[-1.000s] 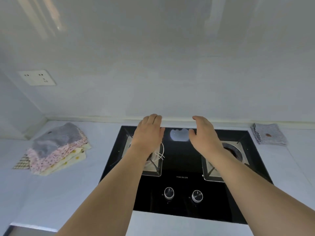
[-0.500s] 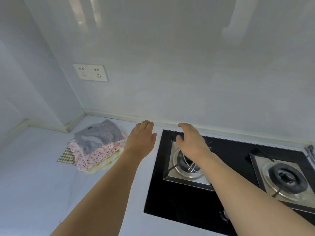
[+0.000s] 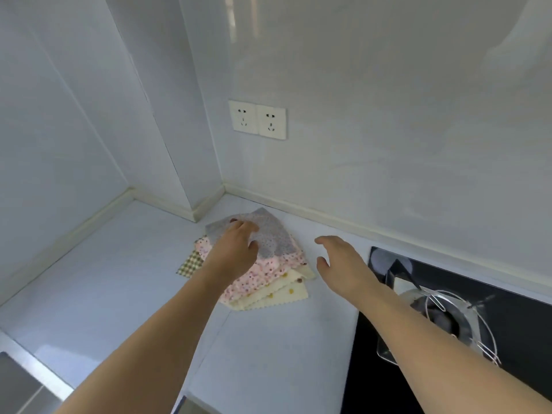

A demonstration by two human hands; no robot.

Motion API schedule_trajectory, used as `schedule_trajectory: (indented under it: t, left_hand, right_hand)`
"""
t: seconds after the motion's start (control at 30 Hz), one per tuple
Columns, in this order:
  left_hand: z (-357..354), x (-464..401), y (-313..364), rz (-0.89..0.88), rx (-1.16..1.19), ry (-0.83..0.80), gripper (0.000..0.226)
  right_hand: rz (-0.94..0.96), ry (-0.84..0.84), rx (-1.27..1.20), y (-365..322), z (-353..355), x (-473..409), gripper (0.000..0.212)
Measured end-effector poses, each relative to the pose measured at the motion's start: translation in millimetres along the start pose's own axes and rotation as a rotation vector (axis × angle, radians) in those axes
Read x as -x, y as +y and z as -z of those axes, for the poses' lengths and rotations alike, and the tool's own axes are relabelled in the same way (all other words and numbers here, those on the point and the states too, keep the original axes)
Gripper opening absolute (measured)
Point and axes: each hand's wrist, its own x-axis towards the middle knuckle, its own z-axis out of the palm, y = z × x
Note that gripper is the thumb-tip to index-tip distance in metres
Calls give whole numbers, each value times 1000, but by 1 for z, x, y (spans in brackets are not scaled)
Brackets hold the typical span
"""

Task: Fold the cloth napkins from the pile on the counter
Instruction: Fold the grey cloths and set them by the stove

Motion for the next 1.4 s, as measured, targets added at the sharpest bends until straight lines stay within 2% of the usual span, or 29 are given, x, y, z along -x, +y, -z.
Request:
schedule_trajectory:
  t: [0.13,0.23,0.33,0.4,0.47,0.53,0.6,0.67,0.8,0.97,1.1,1.2,1.4]
  left_hand:
    - [-24,-30,-69,26,-22,-130,35]
    - [-59,-51,-110,12,-36,-182,31]
    - [-95,-65,-137,-85,-90,-206,24]
    - [-112,-72,-148,-175,-177,-208,30]
    - [-123,-78,-153,-258,-282,-155,36]
    - [-129,-79,-154,-313,-336,-48,29]
    - [-134,-80,-155,-332,-336,36,24]
    - [-134,-82,-154,-268,-253,75,21]
    - [-124,-84,-151,-135,-52,229,18]
    - [-100,-63,-136,-232,37,460,14]
    - [-70,-18,-115,-273,79,577,15]
    - [-33,22,-96,-300,124,569,14]
    - [32,91,-65,-312,199,469,17]
  right_hand:
    - [7,-71,62,-12,-47,-60,35]
    - [69,-91,114,-3,-91,-106,37]
    - [126,-122,146,14,-131,-136,36]
    - [180,-144,174,25,-155,-148,37]
    - [216,-89,182,34,-171,-155,42]
    - [225,-10,154,40,-178,-161,42]
    - [200,-1,93,42,-180,-164,38]
    - [182,-23,37,40,-177,-166,32]
    - [259,47,129,32,-176,-169,21]
    - [240,276,36,10,-170,-142,14]
    - [240,525,-95,-13,-143,-90,12]
    - [251,598,-189,-39,-107,-36,9]
    - [336,640,-121,-77,-52,73,8]
